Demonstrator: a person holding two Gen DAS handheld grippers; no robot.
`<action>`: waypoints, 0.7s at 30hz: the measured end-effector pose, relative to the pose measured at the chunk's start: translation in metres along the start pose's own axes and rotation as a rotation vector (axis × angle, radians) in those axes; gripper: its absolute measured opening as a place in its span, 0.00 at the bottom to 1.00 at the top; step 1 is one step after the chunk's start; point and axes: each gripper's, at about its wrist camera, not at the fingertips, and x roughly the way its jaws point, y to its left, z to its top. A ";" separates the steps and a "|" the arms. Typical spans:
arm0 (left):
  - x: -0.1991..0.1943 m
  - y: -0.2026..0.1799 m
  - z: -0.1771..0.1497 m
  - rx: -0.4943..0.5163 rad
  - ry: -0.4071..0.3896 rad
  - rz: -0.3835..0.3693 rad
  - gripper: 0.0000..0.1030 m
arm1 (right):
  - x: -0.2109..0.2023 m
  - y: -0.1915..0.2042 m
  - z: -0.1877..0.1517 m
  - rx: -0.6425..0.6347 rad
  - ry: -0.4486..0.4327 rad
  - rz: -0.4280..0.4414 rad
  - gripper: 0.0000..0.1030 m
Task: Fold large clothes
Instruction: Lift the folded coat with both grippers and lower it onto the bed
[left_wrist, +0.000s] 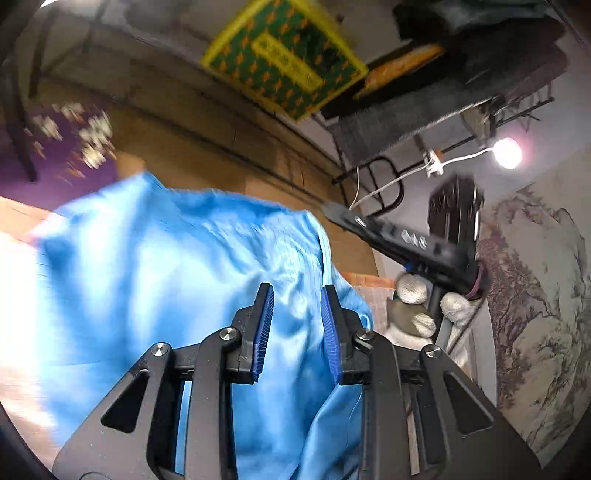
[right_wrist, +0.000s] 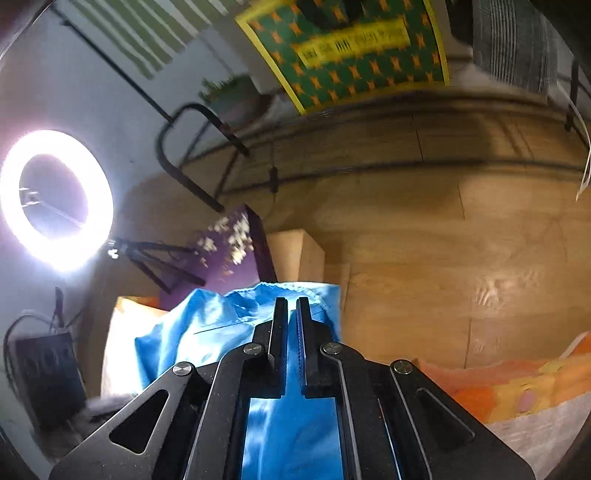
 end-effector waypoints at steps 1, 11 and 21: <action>-0.022 0.008 0.000 0.031 -0.034 0.040 0.24 | -0.010 -0.001 -0.002 -0.018 -0.011 0.010 0.03; -0.055 0.103 -0.005 -0.065 -0.050 0.214 0.24 | 0.003 0.013 -0.054 -0.208 0.149 -0.016 0.03; -0.073 0.085 -0.020 -0.043 -0.098 0.179 0.24 | -0.001 0.023 -0.039 -0.161 0.016 -0.034 0.12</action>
